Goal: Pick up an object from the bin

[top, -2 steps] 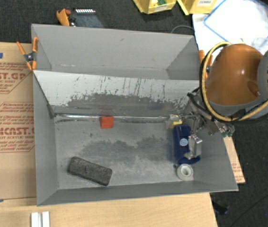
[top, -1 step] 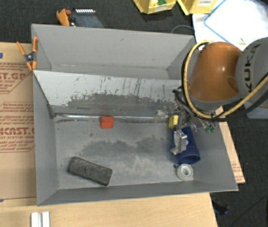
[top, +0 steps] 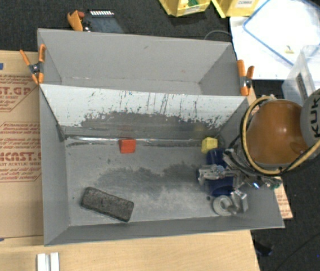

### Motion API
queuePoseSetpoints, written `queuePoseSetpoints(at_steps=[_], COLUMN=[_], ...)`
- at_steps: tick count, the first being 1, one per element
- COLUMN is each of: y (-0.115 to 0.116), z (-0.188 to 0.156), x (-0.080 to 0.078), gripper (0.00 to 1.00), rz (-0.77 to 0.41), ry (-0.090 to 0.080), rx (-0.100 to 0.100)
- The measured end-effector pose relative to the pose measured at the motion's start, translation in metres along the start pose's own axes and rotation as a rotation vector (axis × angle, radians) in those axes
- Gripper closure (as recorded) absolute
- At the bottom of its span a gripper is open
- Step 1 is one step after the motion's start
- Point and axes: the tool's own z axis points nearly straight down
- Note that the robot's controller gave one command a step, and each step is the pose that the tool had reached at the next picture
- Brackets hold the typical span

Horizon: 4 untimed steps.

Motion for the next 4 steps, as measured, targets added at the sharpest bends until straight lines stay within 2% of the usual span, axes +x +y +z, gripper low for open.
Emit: queuePoseSetpoints(at_steps=[1, 2, 4], y=[0.089, 0.105, 0.106], z=[0.006, 0.005, -0.019], x=[-0.145, -0.172, -0.17], gripper=[1.0, 1.0, 1.0], rz=[0.082, 0.085, 0.086], ry=[-0.01, -0.018, -0.013], rx=[0.007, 0.006, 0.004])
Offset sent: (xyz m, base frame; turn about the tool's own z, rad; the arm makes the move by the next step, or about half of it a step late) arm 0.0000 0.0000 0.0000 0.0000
